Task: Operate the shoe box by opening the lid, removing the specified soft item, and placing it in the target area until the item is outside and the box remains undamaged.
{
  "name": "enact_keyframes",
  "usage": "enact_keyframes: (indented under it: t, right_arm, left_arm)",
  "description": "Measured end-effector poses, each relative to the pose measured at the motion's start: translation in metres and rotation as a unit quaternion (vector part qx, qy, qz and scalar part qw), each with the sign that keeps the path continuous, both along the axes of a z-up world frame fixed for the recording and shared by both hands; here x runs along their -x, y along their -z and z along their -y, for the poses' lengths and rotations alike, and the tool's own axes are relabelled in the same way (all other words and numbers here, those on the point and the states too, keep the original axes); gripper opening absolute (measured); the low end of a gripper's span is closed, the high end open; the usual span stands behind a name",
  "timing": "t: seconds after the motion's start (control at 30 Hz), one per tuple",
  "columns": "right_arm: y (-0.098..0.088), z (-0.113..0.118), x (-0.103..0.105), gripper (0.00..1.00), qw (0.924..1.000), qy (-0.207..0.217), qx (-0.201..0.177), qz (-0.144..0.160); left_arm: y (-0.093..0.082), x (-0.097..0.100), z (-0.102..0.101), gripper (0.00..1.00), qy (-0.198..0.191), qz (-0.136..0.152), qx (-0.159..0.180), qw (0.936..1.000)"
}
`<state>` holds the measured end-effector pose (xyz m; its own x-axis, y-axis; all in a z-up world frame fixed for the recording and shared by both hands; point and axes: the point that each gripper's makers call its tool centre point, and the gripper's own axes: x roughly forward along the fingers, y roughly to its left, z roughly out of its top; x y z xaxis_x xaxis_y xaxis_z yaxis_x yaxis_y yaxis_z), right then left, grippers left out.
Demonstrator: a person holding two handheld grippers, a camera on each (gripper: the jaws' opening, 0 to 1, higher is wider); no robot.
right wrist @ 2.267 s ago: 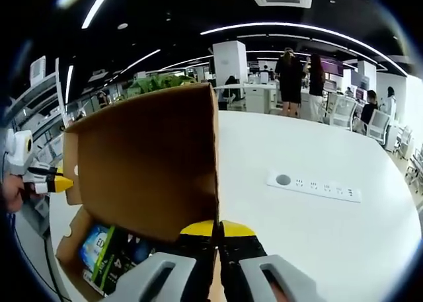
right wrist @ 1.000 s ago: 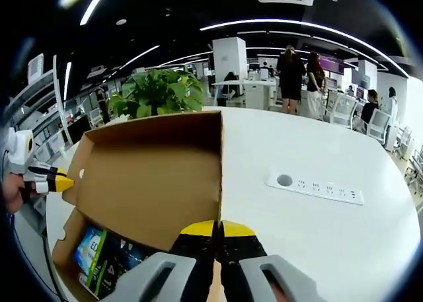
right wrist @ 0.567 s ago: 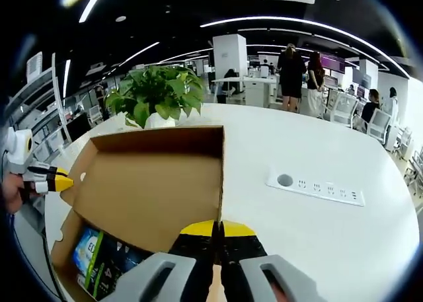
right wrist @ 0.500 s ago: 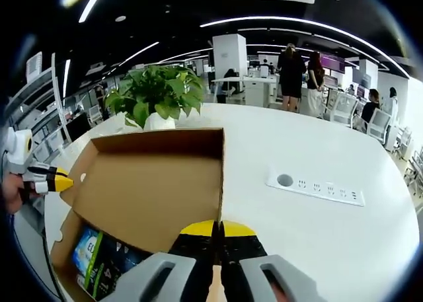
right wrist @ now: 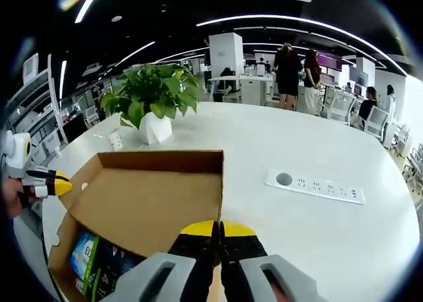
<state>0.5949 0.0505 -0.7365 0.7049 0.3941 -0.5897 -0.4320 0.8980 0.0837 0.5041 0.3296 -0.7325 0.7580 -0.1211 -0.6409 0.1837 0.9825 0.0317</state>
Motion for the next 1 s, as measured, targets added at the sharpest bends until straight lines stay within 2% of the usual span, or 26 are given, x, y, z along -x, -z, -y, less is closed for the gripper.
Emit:
enact_keyframes:
  t: [0.23,0.47,1.0]
  right_arm:
    - [0.004,0.0,-0.003,0.0,1.0,0.0,0.005,-0.007]
    - [0.016,0.001,0.003,0.0,0.9997,0.002,0.009,-0.022]
    - [0.022,0.003,0.01,0.0,0.9992,0.014,0.006,-0.037]
  left_arm:
    - [0.003,-0.002,-0.001,0.07,-0.001,-0.004,-0.001,1.0]
    - [0.006,-0.002,-0.002,0.07,-0.006,-0.007,0.006,0.9999]
    - [0.005,0.0,0.0,0.08,-0.003,-0.011,0.01,0.9999]
